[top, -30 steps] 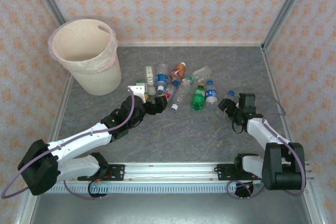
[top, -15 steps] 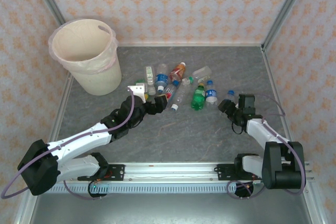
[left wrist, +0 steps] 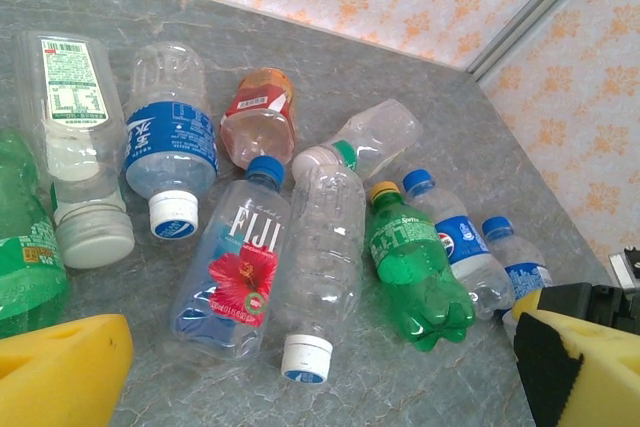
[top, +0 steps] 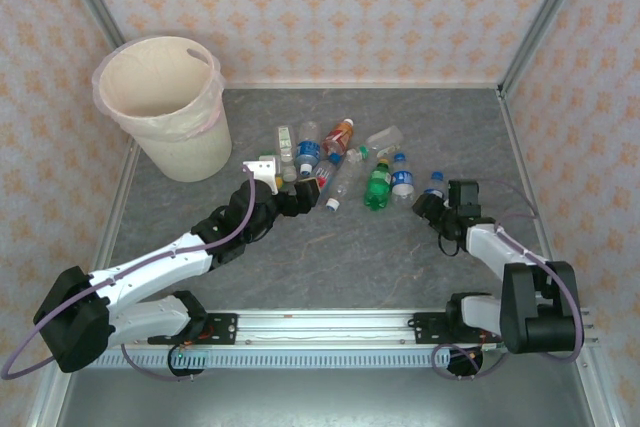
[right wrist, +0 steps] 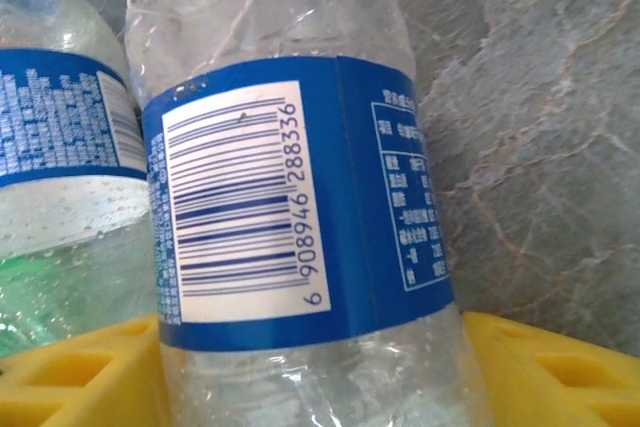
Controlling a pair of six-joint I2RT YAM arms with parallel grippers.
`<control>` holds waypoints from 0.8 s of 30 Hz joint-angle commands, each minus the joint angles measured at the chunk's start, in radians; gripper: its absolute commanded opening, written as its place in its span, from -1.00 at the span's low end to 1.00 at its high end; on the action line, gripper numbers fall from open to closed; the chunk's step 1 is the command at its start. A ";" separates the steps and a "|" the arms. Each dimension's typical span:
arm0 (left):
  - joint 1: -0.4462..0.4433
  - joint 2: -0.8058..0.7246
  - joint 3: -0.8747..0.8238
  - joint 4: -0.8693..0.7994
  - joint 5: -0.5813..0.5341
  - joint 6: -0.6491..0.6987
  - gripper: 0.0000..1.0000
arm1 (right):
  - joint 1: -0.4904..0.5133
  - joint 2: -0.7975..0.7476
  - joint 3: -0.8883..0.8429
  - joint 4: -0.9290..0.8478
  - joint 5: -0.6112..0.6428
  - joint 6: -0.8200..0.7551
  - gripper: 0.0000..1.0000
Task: Put the plastic bottles in the bin
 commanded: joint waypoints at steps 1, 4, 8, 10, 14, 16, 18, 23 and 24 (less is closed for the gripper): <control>-0.005 -0.008 0.033 -0.008 -0.014 -0.020 0.98 | 0.032 -0.026 0.020 -0.007 0.054 -0.005 0.34; -0.005 -0.010 0.040 -0.003 -0.011 -0.027 0.98 | 0.053 -0.083 0.024 -0.016 0.074 -0.004 0.29; -0.002 -0.013 0.055 0.006 0.010 -0.063 0.98 | 0.068 -0.182 0.026 -0.025 0.079 -0.012 0.24; 0.004 -0.009 0.066 0.016 0.038 -0.073 0.98 | 0.078 -0.228 0.040 -0.045 0.076 -0.018 0.22; 0.021 0.016 0.084 0.058 0.112 -0.118 0.98 | 0.097 -0.287 0.077 -0.064 -0.009 -0.047 0.24; 0.031 0.036 0.095 0.083 0.157 -0.147 0.98 | 0.110 -0.301 0.091 -0.057 -0.083 -0.061 0.24; 0.046 0.058 0.109 0.114 0.208 -0.182 0.98 | 0.151 -0.318 0.104 -0.043 -0.127 -0.072 0.24; 0.061 0.104 0.158 0.157 0.287 -0.235 0.98 | 0.292 -0.316 0.148 -0.018 -0.172 -0.092 0.25; 0.063 0.110 0.173 0.151 0.290 -0.237 0.98 | 0.311 -0.304 0.161 -0.009 -0.215 -0.091 0.27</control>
